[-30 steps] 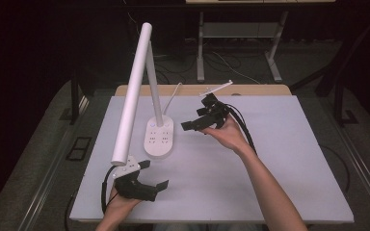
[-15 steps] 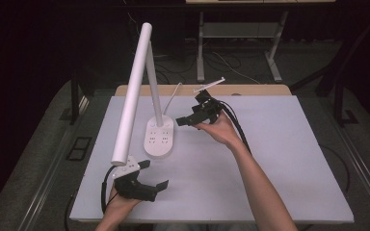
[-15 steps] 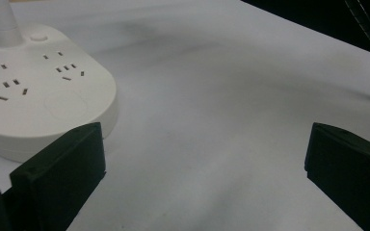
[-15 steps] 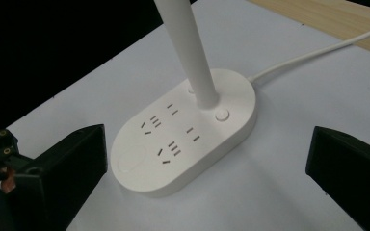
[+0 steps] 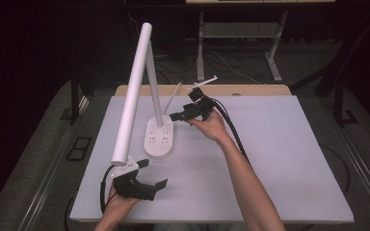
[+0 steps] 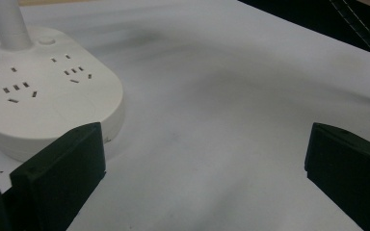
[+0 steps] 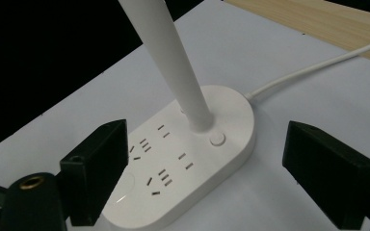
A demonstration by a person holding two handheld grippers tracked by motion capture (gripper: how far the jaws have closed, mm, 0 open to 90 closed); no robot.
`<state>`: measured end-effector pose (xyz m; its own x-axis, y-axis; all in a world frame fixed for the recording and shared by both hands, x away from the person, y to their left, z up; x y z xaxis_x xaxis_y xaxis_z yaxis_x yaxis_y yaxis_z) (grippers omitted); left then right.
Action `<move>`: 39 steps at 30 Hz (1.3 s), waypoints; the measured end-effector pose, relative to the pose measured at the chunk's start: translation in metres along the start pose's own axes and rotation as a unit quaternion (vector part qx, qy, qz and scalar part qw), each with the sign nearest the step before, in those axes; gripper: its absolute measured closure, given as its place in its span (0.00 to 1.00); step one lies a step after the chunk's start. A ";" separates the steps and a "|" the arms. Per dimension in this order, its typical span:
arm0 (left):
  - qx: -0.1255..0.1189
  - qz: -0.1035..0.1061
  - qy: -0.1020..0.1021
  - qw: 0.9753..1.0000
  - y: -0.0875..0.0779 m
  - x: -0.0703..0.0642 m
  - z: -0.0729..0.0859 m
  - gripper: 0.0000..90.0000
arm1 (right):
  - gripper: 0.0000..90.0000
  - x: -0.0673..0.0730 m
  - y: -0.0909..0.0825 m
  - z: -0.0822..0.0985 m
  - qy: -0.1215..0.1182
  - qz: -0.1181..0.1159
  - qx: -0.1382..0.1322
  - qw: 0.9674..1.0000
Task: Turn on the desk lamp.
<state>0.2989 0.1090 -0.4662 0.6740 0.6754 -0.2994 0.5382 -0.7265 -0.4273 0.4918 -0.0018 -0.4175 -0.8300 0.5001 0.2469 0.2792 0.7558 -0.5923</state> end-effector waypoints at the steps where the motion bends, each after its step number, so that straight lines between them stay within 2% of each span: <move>1: 0.000 0.000 0.000 1.000 0.000 0.000 0.000 0.00 | 0.23 0.000 0.002 0.000 -0.001 -0.001 0.000 1.000; 3: -0.001 0.000 0.001 1.000 0.000 0.000 0.000 0.00 | 0.27 -0.002 0.006 0.000 0.000 0.000 -0.001 1.000; 5: -0.001 0.001 0.002 1.000 0.000 0.000 0.000 0.00 | 0.36 -0.003 0.009 0.001 -0.003 0.002 -0.003 1.000; 13: -0.001 0.001 0.002 1.000 0.000 0.000 -0.001 0.00 | 0.56 -0.007 0.022 0.003 -0.004 0.007 -0.012 1.000; 17: -0.001 0.002 0.002 1.000 0.000 0.000 -0.001 0.00 | 0.63 -0.010 0.027 0.004 -0.002 0.023 -0.018 1.000; 24: -0.003 0.002 0.002 1.000 0.000 -0.001 -0.001 0.00 | 0.74 -0.012 0.035 0.004 0.003 0.030 -0.030 0.999; 30: -0.004 0.003 0.001 1.000 0.000 -0.001 -0.002 0.00 | 0.80 -0.014 0.041 0.006 0.012 0.027 -0.035 0.999; 39: -0.005 0.003 0.001 1.000 0.001 -0.001 -0.002 0.00 | 0.99 -0.019 0.053 0.009 0.034 0.019 -0.046 0.998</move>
<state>0.2995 0.1077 -0.4646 0.6773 0.6715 -0.3006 0.5393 -0.7311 -0.4179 0.5177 0.0251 -0.4604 -0.7841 0.5548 0.2784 0.3560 0.7693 -0.5305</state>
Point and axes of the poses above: each handheld gripper's, and its own axes: y roughly forward along the jaws, z roughly out of its underside, x roughly to its left, the point moved 9 cm from there along y, roughly forward along the jaws, and after that the axes turned 8 degrees about -y, right-handed, at the moved point
